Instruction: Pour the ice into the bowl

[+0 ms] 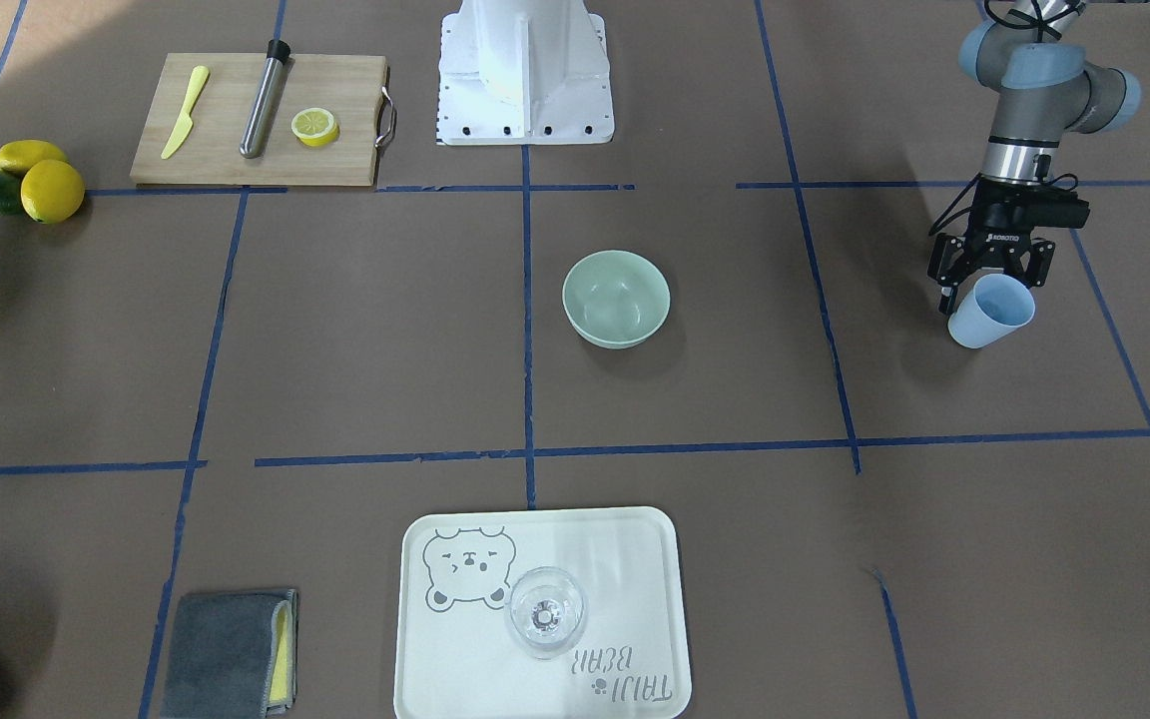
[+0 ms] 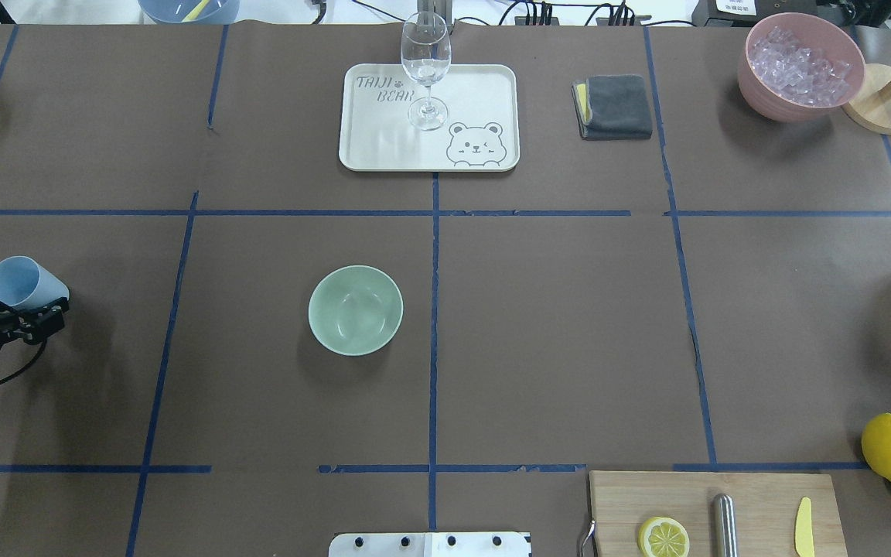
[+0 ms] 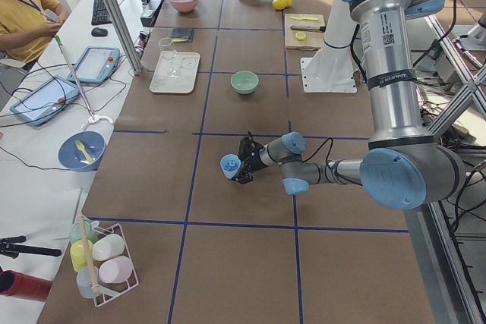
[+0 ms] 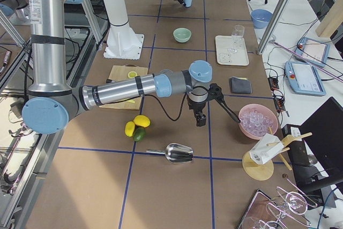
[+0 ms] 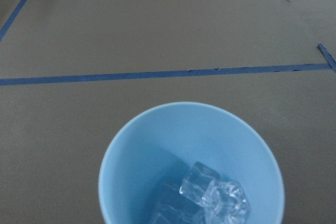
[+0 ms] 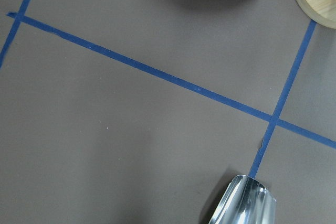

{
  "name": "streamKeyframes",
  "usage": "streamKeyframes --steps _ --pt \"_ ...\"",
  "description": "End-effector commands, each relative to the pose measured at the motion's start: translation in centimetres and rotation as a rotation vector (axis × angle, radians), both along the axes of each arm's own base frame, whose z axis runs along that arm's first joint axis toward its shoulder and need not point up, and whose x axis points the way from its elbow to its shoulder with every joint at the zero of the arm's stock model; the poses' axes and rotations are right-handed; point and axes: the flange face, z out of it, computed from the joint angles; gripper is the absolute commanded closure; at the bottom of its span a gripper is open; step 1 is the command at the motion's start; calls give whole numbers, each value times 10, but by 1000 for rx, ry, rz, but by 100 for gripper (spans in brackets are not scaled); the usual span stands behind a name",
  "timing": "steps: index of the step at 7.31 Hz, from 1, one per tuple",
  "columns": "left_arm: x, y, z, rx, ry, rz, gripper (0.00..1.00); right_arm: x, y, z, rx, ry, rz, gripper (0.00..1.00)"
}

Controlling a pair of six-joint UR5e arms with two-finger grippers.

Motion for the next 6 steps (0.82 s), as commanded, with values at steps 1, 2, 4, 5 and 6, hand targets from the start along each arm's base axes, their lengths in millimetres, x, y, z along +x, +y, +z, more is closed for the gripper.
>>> streamKeyframes --steps 1,2,4,5,6 --pt "-6 -6 -1 6 -1 -17 12 2 0 -1 2 1 5 0" --pt "-7 -7 -1 6 1 -22 12 2 0 -1 2 1 5 0" --pt "-5 -11 -6 11 10 -28 15 3 0 -1 2 1 7 0" --pt "-2 -12 -8 13 18 -30 32 4 0 -1 2 1 8 0" --pt "-1 -14 -11 14 24 -32 78 5 0 -1 3 1 10 0"
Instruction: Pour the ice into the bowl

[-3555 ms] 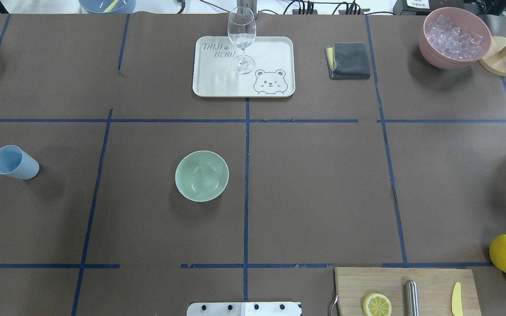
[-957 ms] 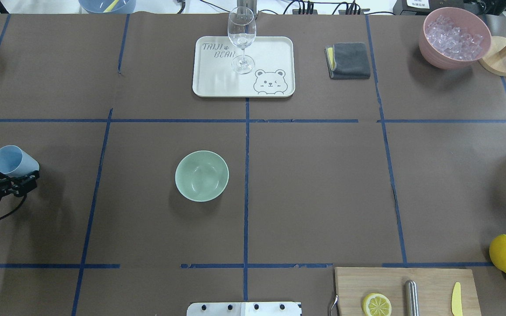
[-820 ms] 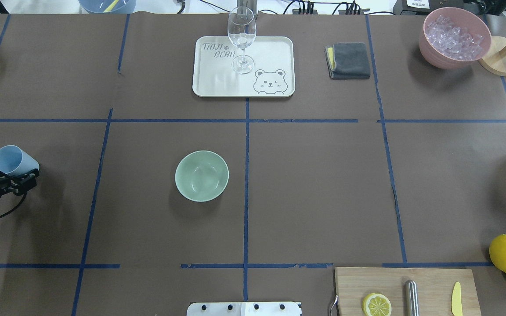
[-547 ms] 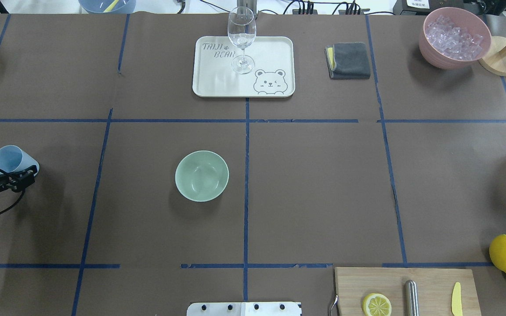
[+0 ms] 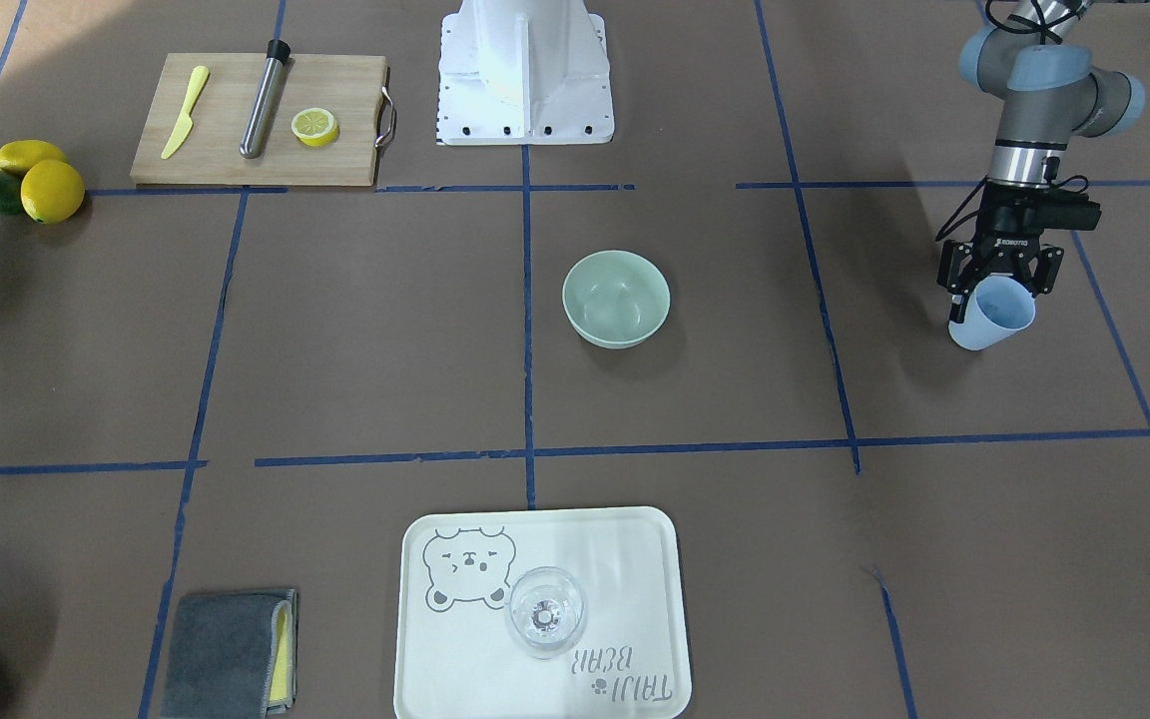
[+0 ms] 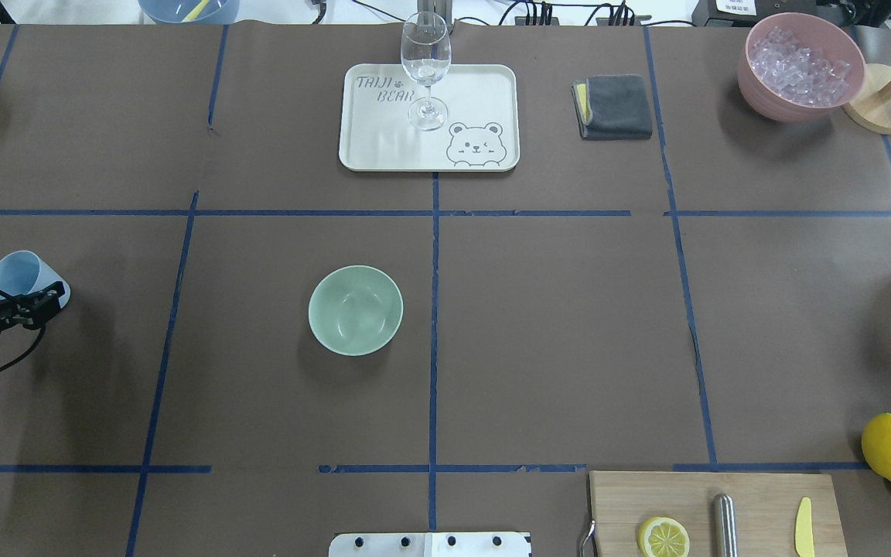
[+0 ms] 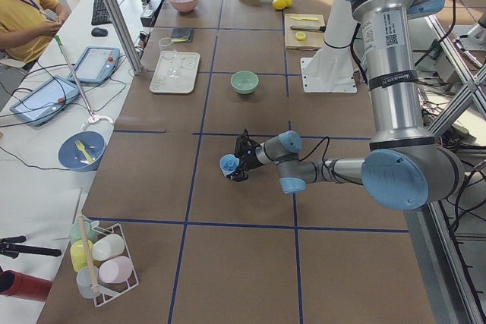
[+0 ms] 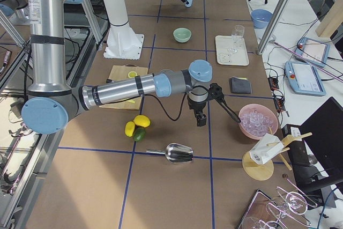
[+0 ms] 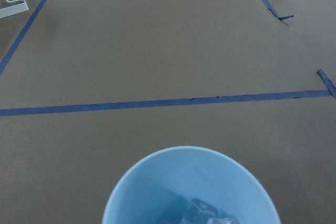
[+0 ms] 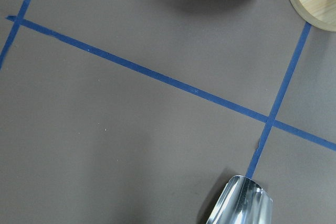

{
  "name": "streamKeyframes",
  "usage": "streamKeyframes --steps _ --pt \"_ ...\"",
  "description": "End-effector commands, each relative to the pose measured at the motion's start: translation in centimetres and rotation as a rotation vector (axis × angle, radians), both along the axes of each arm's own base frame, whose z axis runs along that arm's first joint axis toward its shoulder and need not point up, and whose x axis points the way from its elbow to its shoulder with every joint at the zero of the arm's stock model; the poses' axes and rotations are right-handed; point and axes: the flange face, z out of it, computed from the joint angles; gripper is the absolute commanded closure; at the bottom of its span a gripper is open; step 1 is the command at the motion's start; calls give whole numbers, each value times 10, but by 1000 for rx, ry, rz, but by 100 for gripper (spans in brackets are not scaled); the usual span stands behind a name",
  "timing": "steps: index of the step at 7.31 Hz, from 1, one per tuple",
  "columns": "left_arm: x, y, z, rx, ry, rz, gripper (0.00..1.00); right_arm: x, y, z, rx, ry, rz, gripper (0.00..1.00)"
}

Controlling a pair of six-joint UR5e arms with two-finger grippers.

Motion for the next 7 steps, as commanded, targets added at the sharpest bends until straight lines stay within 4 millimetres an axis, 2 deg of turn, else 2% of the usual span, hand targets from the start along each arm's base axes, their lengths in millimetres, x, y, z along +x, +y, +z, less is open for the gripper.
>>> streamKeyframes --steps 1,2,4,5,6,7 --pt "-1 -5 -9 13 18 -10 100 2 0 0 1 -1 3 0" --pt "-12 -12 -17 30 32 -26 100 3 0 -1 2 -2 5 0" --pt "-41 -34 -53 220 -143 10 100 3 0 -1 2 0 5 0" --pt "-47 -38 -61 281 -218 35 100 3 0 -1 2 0 5 0" --pt "-47 -50 -87 389 -301 63 100 3 1 0 1 0 5 0" --pt "-31 -63 -111 453 -318 73 100 3 0 1 -1 0 5 0"
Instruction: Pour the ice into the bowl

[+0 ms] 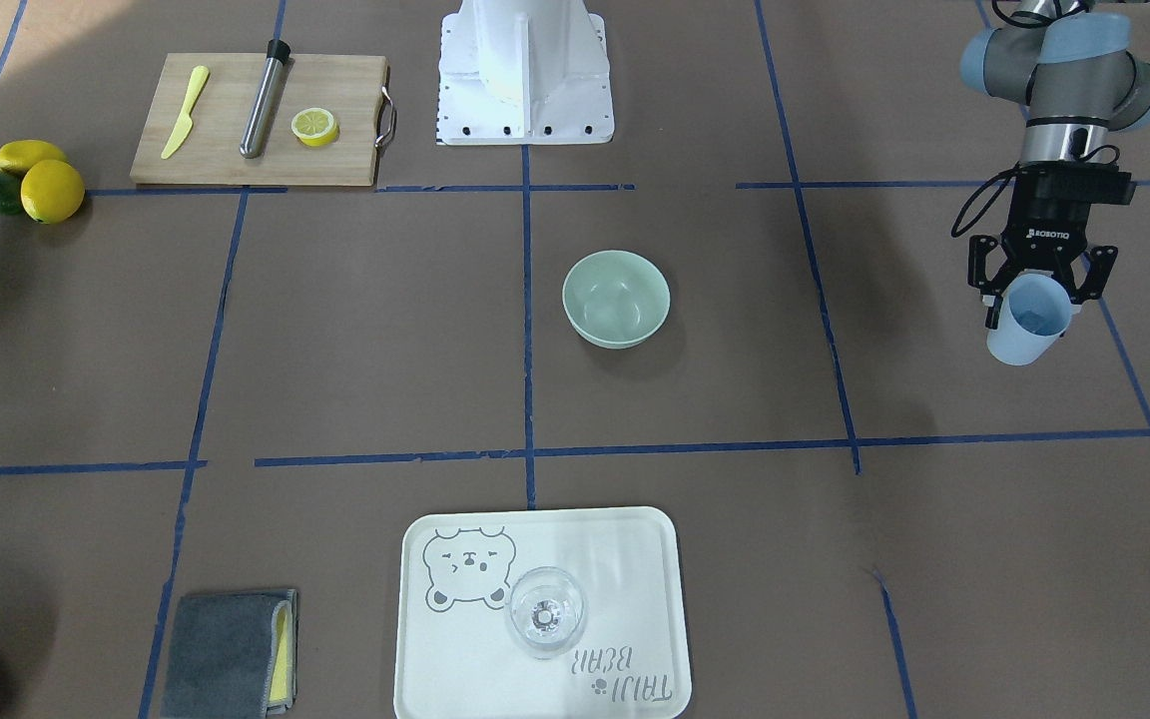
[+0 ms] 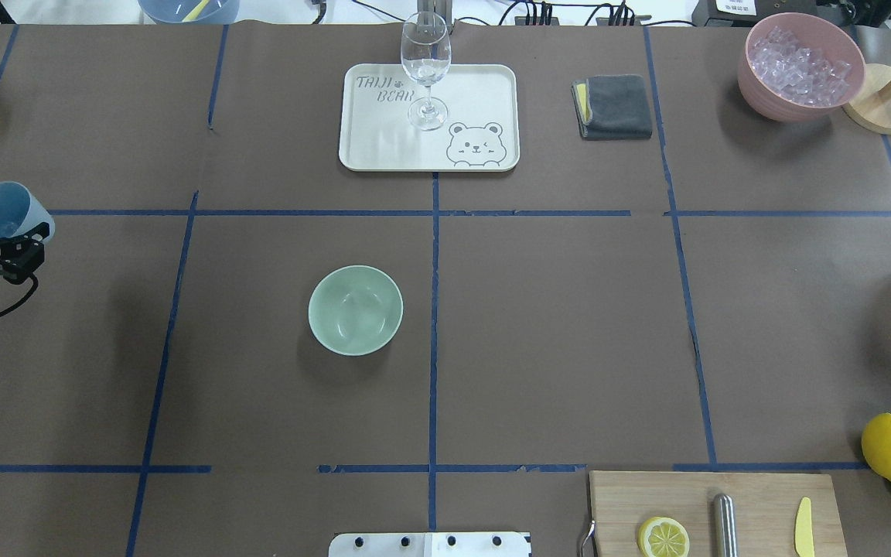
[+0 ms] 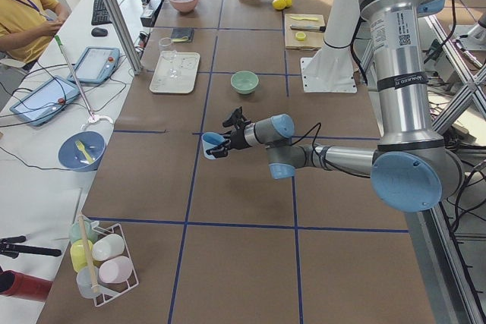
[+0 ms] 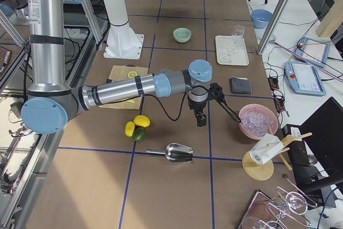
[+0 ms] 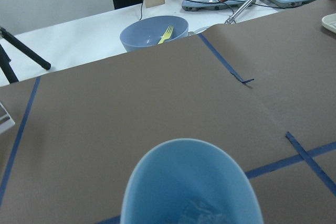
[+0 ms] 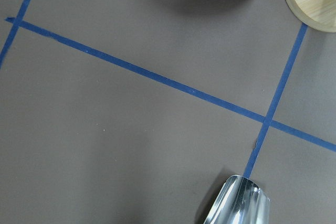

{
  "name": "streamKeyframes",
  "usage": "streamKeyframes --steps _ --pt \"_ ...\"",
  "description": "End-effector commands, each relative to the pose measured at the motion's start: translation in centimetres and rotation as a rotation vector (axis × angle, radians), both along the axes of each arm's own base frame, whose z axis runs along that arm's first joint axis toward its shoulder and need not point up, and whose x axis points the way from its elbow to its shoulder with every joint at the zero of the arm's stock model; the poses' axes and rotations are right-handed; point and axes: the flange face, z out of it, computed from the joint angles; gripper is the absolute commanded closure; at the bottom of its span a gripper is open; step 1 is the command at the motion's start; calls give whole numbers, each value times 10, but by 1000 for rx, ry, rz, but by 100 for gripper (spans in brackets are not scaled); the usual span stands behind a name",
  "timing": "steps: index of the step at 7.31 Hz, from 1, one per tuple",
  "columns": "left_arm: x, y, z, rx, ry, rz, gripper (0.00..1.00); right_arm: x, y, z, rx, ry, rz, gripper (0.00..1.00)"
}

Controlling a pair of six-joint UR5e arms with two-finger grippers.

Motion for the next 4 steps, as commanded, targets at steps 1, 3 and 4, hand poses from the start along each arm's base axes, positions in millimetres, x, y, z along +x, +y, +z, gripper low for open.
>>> streamKeyframes --steps 1,3,4 --pt "38 -35 -59 98 -53 40 100 0 0 1 -2 0 0 0" --pt "65 -56 -109 84 -72 43 100 4 3 7 -14 4 8 0" --pt "66 -55 -120 97 -89 46 100 9 8 11 -21 4 15 0"
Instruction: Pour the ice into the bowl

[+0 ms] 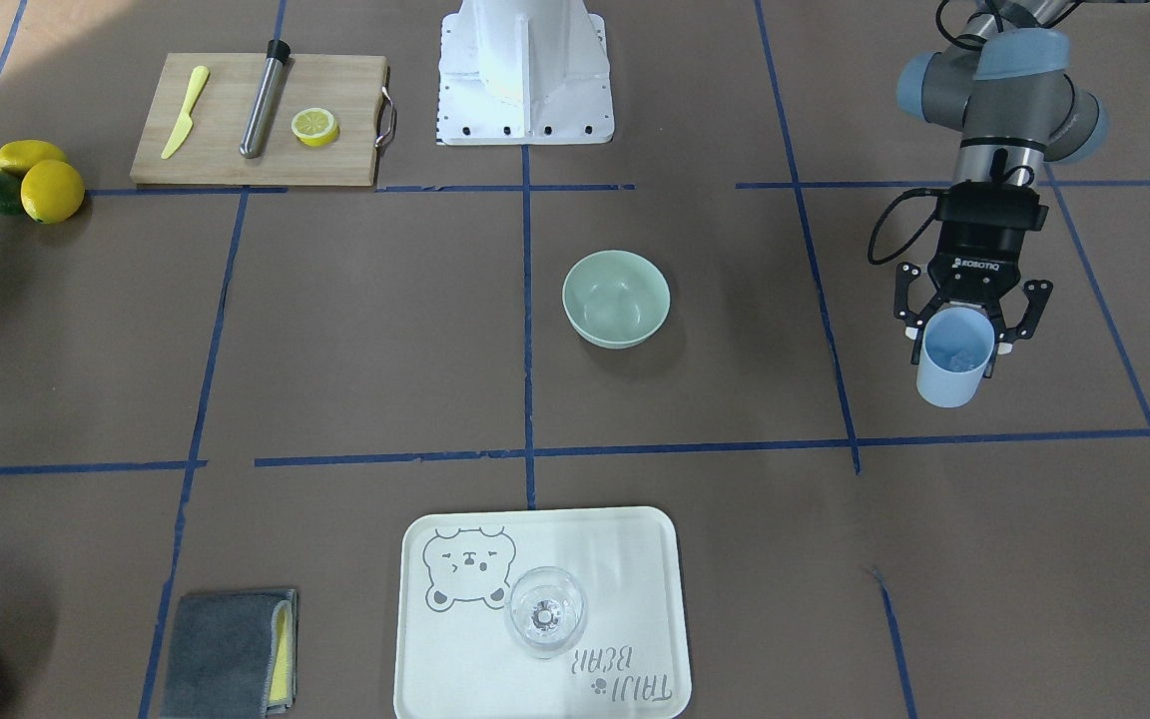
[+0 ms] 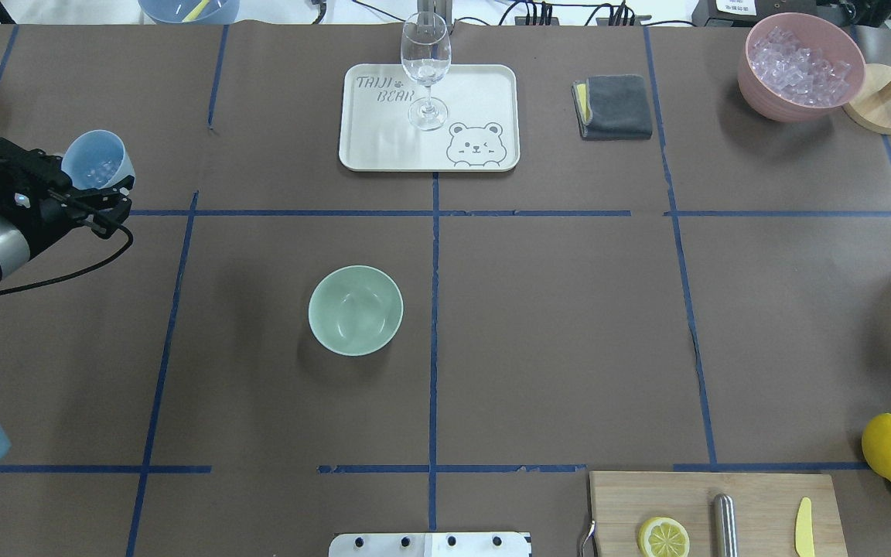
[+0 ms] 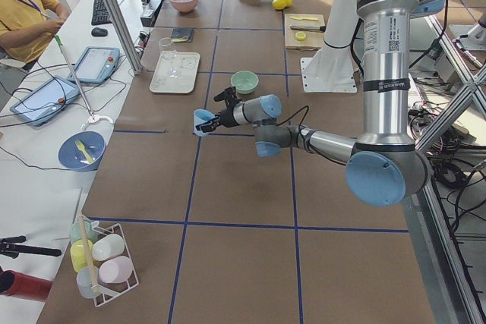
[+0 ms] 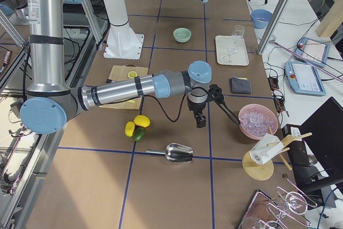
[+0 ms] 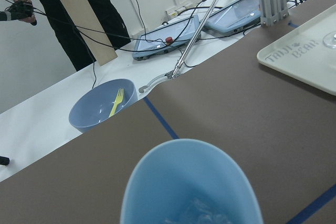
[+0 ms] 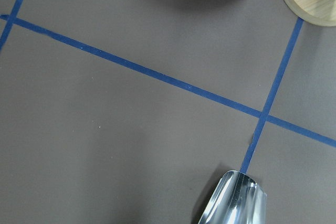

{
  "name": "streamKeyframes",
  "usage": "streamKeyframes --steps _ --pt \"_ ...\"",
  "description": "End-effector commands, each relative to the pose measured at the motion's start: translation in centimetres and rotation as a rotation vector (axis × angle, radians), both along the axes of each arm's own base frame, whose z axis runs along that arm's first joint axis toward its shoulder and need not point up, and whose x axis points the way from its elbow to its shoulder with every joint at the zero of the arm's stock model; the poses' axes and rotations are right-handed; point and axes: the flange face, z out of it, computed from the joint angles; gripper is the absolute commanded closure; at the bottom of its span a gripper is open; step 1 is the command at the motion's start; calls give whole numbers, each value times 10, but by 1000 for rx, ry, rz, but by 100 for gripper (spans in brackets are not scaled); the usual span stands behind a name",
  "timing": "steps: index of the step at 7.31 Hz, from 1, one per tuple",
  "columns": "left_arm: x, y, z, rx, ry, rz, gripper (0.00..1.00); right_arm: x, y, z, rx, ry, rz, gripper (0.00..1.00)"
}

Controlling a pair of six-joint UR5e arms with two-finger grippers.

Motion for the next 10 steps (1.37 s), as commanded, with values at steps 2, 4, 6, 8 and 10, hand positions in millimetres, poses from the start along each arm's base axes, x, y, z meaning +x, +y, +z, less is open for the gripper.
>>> streamKeyframes --steps 2,4,6,8,10 --pt "42 15 -40 128 -178 -46 100 10 11 12 -22 3 14 0" --pt "113 39 -80 145 -276 -49 100 17 19 19 -37 4 26 0" --pt "178 68 -123 156 -380 -49 100 21 22 21 -43 4 35 0" --pt "206 98 -130 268 -579 -59 100 26 24 24 -49 4 46 0" --pt "226 120 -140 388 -801 -67 100 30 28 27 -56 4 52 0"
